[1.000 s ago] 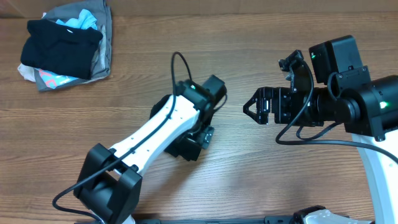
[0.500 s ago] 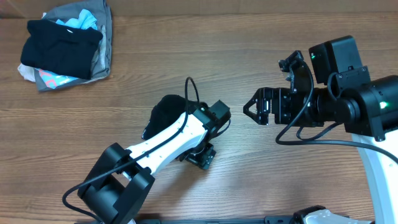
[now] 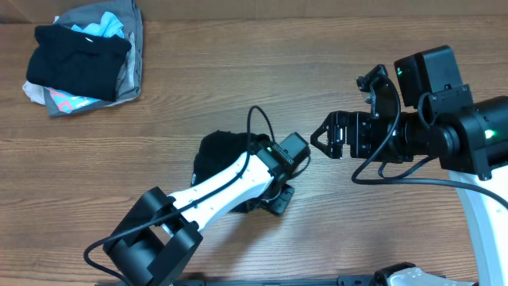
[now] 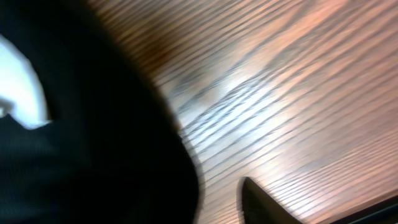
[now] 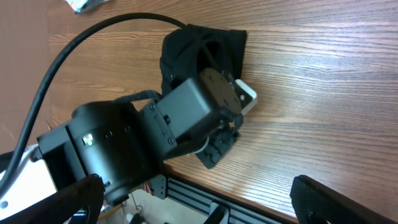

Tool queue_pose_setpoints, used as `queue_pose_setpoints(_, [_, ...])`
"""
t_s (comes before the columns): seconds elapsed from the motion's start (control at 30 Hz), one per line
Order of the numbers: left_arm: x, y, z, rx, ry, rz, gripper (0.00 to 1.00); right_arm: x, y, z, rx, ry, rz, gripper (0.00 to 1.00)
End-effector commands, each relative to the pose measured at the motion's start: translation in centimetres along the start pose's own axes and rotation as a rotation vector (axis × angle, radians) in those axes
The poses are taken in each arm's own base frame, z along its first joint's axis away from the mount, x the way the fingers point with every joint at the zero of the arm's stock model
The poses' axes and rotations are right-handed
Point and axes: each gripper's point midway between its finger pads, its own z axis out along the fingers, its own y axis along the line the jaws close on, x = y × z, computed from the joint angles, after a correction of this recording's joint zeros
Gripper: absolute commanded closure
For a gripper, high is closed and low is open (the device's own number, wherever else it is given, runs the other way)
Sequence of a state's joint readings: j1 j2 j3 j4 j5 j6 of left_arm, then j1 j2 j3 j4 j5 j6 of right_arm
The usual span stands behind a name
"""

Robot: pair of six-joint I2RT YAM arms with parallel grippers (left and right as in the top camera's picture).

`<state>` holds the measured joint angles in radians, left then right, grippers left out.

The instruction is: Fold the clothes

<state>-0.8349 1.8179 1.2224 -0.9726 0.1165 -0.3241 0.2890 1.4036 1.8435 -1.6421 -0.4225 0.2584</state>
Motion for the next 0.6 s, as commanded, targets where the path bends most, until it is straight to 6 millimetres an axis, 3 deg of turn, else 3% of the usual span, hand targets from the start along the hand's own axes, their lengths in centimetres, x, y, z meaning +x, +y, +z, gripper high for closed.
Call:
queue_pose_setpoints(0.0, [-0.2, -1.5, 0.3, 0.055, -0.012, -0.034, 0.27, 0.3, 0.2, 0.0, -0.007, 0.010, 0.004, 0.00])
queue_pose_setpoints(0.13, [-0.9, -2.1, -0.1, 0.082, -0.033, -0.028, 0.14, 0.3, 0.2, 0.0, -0.007, 0.010, 0.004, 0.00])
queue_pose_setpoints(0.23, [-1.8, -2.6, -1.4, 0.092, -0.060, -0.024, 0.13, 0.0, 0.3, 0.0, -0.010, 0.001, 0.000, 0.00])
queue_pose_setpoints(0.37, [-4.0, -2.7, -5.1, 0.077, -0.142, -0.028, 0.13, -0.3, 0.3, 0.0, -0.013, -0.011, -0.002, 0.00])
queue_pose_setpoints(0.57, [-7.4, 0.1, -11.4, 0.073, -0.254, -0.156, 0.14, -1.8, -0.2, -0.5, -0.021, -0.069, 0.065, 0.00])
